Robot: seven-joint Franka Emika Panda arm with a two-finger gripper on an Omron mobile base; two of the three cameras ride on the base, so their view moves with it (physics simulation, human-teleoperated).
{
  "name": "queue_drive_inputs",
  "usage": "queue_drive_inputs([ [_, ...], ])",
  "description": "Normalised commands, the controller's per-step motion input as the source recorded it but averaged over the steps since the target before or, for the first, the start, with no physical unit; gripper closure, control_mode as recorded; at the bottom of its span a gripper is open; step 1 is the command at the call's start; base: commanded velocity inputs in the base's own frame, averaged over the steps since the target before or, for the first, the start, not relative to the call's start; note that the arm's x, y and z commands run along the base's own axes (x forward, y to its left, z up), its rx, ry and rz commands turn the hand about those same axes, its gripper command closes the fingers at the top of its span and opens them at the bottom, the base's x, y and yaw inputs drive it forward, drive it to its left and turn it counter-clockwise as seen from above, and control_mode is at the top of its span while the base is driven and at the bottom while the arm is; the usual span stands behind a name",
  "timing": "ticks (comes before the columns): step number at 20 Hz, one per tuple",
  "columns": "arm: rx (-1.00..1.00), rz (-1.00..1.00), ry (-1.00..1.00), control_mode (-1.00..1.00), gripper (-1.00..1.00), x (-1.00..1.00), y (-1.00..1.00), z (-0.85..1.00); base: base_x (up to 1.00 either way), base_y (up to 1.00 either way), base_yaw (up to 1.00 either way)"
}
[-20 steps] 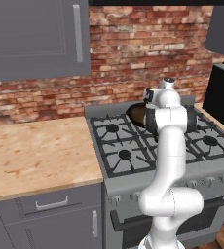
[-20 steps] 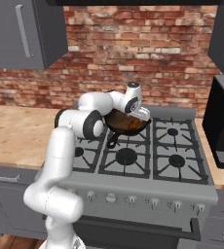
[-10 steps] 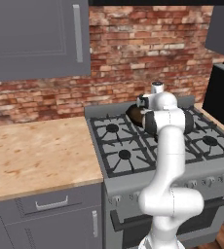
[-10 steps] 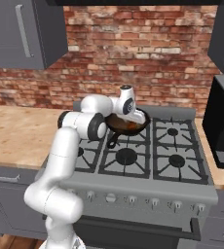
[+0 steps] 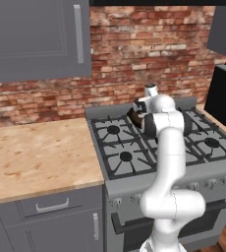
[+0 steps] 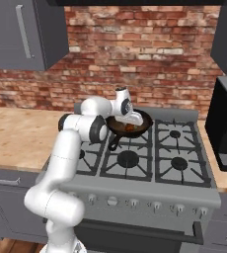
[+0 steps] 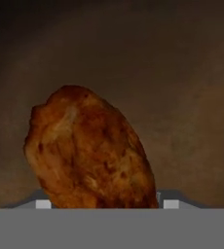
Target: Take the chicken drumsticks from the pan and place one on each plate on the dining counter.
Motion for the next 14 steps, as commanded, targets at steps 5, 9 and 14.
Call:
queue_drive_inputs([
  [5, 0.08, -0.03, -0.04, -1.0, 1.0, -0.14, -0.42, -0.39, 0.0, 0.0, 0.0],
  [9, 0.22, -0.01, -0.29, -1.0, 1.0, -0.49, -0.62, 0.6, 0.0, 0.0, 0.0],
  [14, 0.25, -0.01, -0.33, -1.0, 1.0, -0.57, -0.18, 0.99, 0.0, 0.0, 0.0],
])
